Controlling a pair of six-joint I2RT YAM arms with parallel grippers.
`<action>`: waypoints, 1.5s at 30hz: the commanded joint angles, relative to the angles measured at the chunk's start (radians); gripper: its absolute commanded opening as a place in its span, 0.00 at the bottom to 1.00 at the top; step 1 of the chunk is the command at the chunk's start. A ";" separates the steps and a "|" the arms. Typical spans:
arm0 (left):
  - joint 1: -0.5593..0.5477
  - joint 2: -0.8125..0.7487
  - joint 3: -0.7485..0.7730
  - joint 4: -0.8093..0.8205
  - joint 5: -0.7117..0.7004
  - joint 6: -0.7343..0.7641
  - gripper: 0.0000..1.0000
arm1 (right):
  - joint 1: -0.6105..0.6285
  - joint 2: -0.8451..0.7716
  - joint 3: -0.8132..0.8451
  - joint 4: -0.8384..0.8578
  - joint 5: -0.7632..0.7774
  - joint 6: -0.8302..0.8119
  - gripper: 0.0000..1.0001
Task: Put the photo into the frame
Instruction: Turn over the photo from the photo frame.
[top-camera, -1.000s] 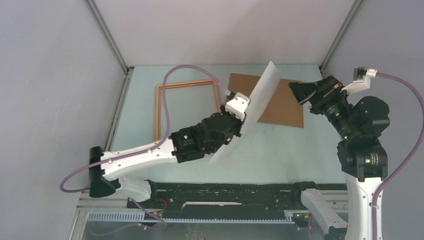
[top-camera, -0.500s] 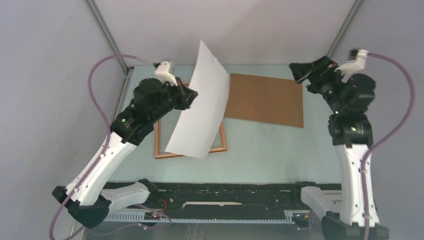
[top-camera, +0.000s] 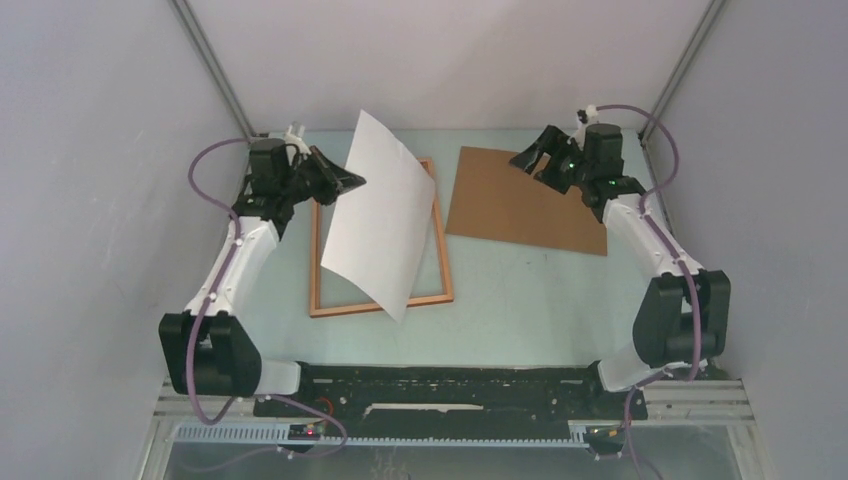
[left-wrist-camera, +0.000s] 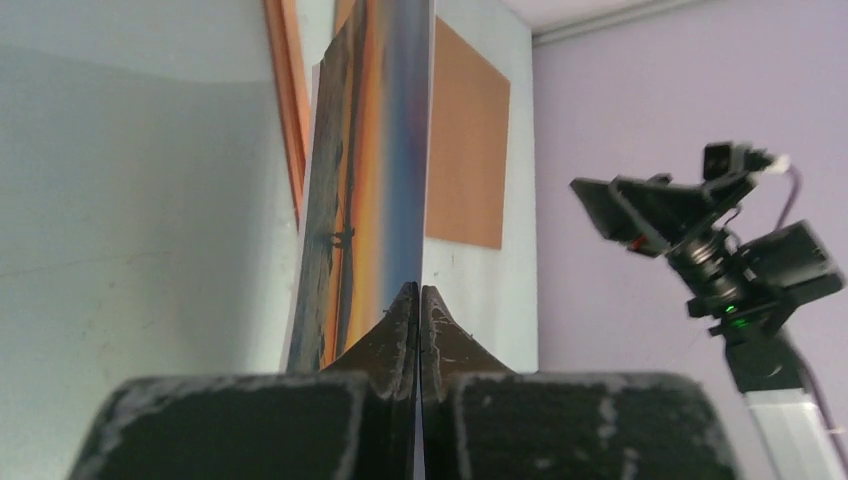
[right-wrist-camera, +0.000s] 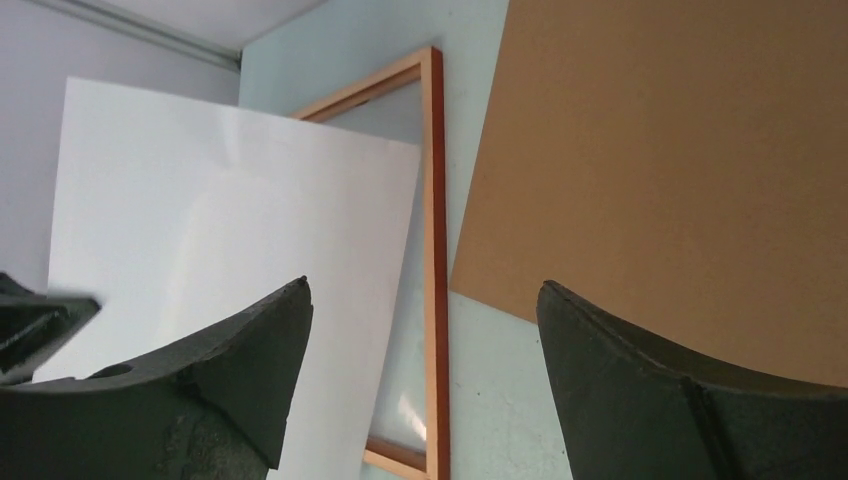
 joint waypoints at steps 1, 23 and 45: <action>0.138 0.037 -0.055 0.161 0.132 -0.089 0.00 | 0.032 0.036 0.007 0.122 -0.043 -0.022 0.90; 0.353 0.349 -0.187 0.310 0.154 -0.040 0.00 | 0.040 0.183 0.007 0.222 -0.054 0.003 0.89; 0.316 0.401 -0.251 0.548 0.081 -0.138 0.00 | 0.039 0.208 0.007 0.235 -0.059 0.004 0.88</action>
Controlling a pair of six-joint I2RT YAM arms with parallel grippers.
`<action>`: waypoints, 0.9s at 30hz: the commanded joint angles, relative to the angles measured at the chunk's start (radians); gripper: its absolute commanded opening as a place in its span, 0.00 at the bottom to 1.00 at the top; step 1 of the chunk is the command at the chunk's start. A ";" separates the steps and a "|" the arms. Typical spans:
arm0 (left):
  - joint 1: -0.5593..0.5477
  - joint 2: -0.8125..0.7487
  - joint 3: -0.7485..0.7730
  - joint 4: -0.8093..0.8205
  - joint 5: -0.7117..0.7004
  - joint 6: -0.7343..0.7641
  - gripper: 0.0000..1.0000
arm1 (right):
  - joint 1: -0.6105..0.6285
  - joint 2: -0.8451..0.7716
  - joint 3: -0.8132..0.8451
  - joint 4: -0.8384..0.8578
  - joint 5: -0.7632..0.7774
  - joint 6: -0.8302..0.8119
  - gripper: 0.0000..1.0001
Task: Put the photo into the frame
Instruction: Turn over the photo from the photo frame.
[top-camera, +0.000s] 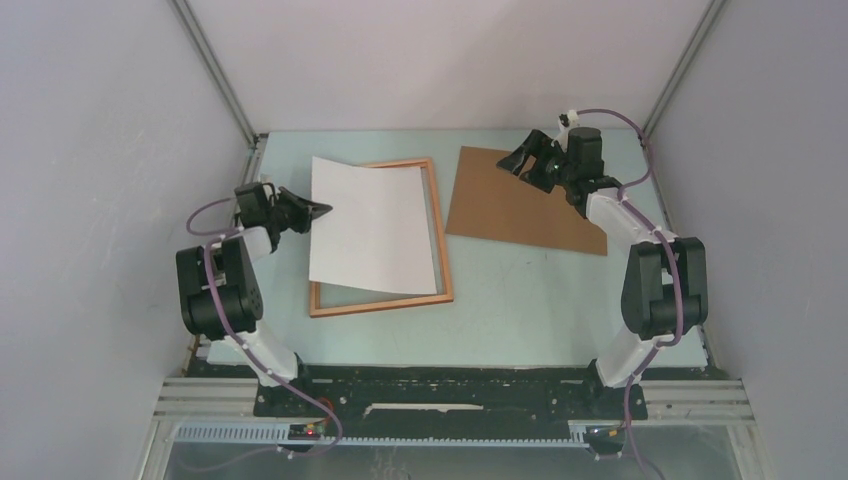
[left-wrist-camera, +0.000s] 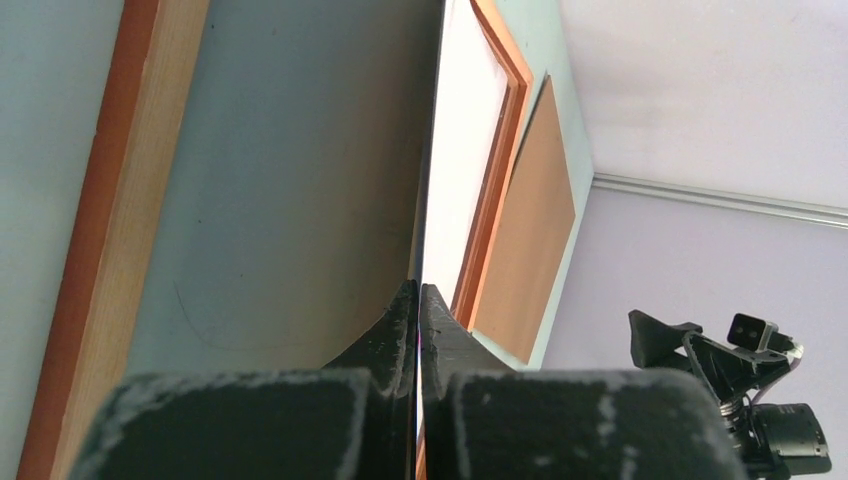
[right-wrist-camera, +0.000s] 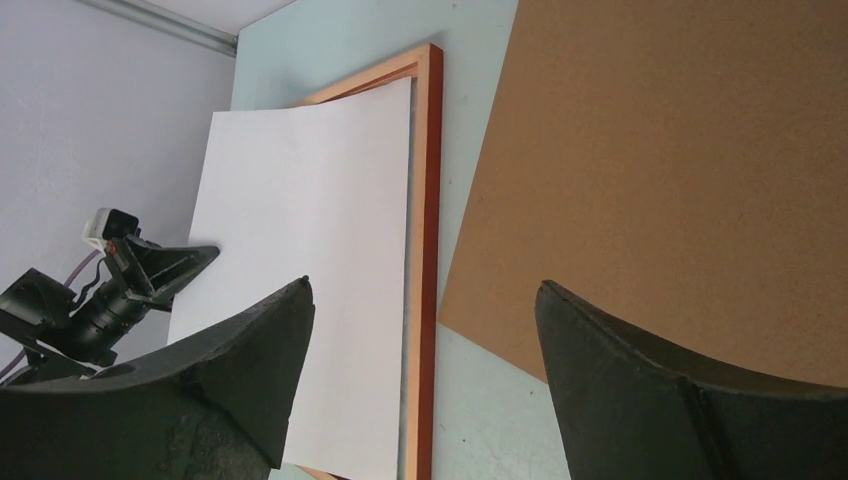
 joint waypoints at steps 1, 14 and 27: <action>-0.020 0.029 0.048 0.026 0.004 0.017 0.00 | 0.004 0.004 0.008 0.042 -0.010 0.000 0.88; -0.075 0.090 0.075 0.008 0.010 0.060 0.00 | 0.002 0.007 0.008 0.038 -0.014 0.000 0.88; -0.053 0.079 0.131 -0.162 -0.068 0.145 0.28 | 0.001 0.023 0.008 0.050 -0.023 0.006 0.87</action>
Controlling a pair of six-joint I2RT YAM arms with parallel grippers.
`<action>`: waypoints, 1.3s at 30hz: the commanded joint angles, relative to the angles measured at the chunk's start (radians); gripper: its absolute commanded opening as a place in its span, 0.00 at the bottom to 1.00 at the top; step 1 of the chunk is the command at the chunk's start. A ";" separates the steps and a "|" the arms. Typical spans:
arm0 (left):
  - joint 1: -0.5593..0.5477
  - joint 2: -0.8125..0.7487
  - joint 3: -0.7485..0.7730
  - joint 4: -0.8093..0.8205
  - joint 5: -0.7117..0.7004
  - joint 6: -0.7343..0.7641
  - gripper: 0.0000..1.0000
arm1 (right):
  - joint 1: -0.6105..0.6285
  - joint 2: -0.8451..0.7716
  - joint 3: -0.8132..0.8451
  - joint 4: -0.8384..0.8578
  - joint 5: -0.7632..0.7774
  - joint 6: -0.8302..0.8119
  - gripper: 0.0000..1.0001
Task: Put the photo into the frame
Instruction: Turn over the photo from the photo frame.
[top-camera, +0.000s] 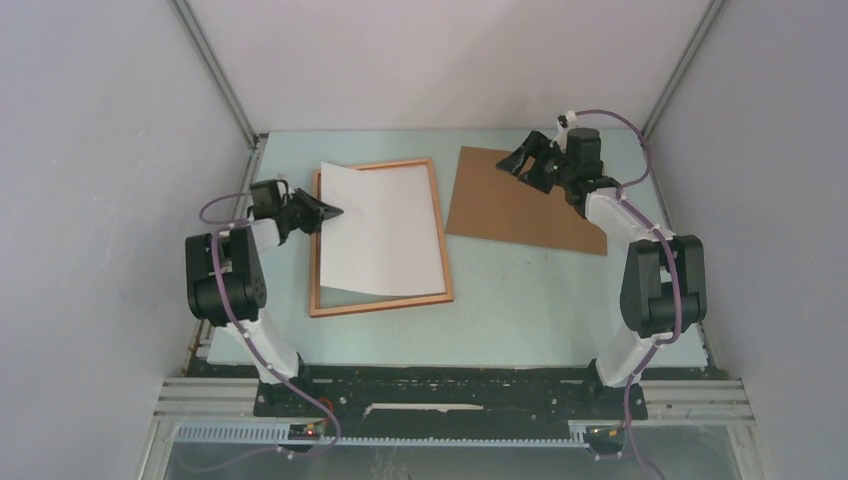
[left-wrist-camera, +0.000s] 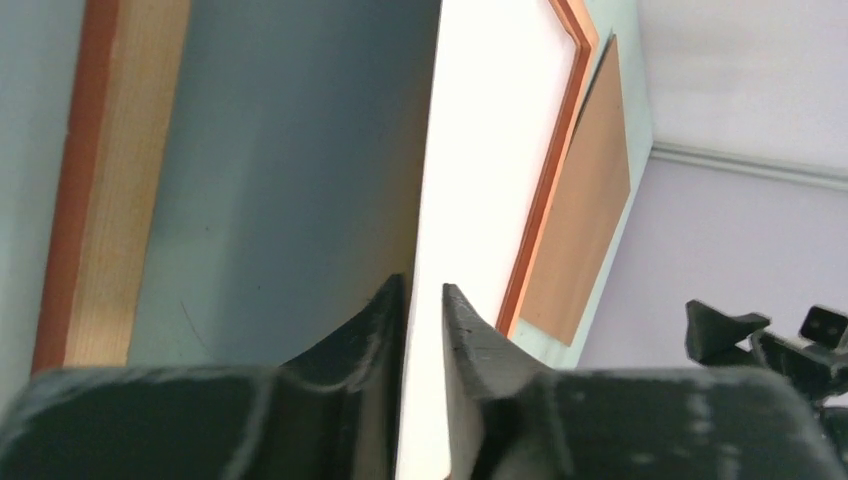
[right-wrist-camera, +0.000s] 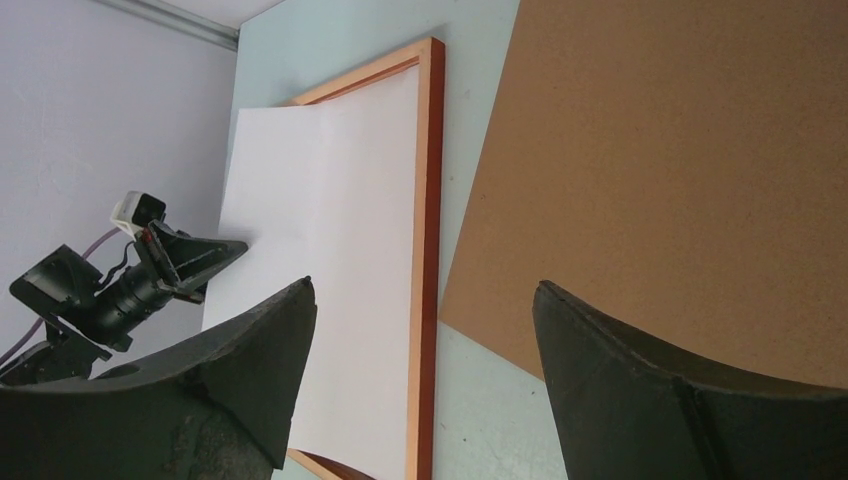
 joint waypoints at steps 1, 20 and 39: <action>0.006 -0.019 0.074 -0.117 -0.063 0.082 0.33 | 0.001 0.012 0.008 0.043 -0.010 0.002 0.87; -0.036 -0.331 0.237 -0.571 -0.595 0.447 0.77 | -0.012 0.026 0.008 0.038 -0.016 -0.002 0.87; -0.230 -0.456 0.167 -0.467 -0.339 0.416 0.82 | -0.215 0.028 0.008 -0.223 -0.117 -0.039 0.86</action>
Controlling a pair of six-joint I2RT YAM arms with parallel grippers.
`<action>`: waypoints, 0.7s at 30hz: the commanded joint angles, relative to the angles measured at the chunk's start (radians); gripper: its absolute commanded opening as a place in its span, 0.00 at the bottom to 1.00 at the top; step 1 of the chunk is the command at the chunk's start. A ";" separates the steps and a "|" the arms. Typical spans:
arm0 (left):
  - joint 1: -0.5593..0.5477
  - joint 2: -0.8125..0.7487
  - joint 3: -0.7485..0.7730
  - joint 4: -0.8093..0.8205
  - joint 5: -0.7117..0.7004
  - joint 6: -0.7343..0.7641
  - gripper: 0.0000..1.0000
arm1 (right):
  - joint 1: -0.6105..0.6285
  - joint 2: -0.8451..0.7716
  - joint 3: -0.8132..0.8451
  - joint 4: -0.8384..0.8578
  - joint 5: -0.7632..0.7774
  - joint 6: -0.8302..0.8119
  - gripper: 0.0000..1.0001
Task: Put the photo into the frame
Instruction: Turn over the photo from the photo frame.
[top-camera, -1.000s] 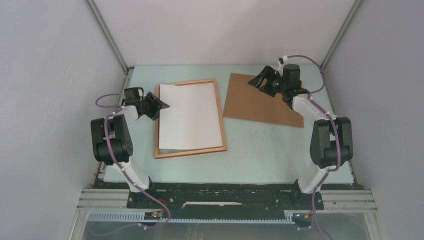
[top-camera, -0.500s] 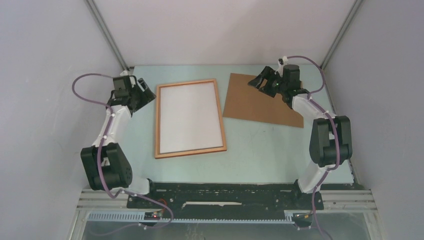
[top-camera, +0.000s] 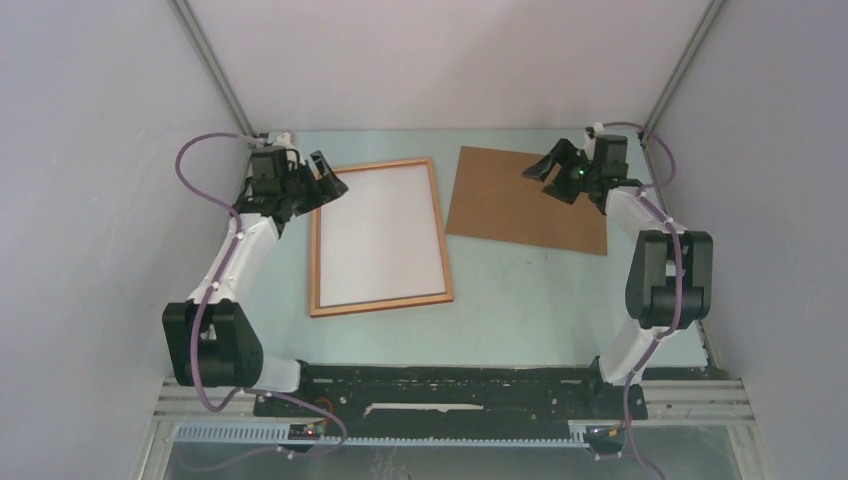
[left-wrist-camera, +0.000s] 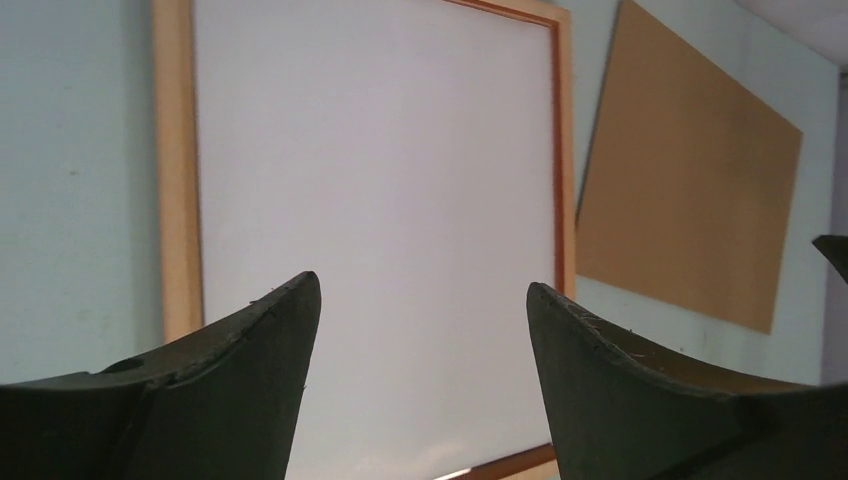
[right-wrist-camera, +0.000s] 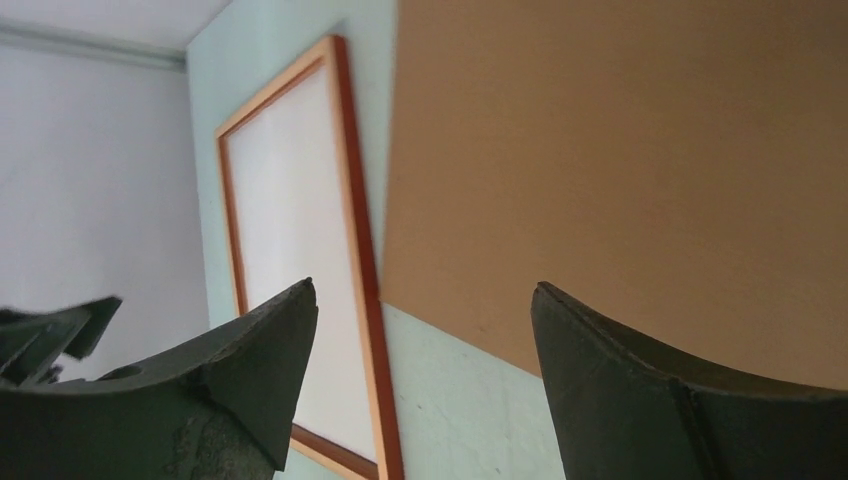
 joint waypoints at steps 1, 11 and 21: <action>-0.071 -0.072 -0.032 0.056 0.079 -0.005 0.82 | -0.118 -0.022 0.007 -0.208 -0.030 -0.050 0.85; -0.338 -0.018 -0.051 0.142 0.146 -0.025 0.82 | -0.401 -0.024 -0.098 -0.224 -0.191 0.007 0.85; -0.598 0.336 0.205 0.282 0.001 -0.160 0.80 | -0.495 0.044 -0.095 -0.251 -0.051 -0.073 0.84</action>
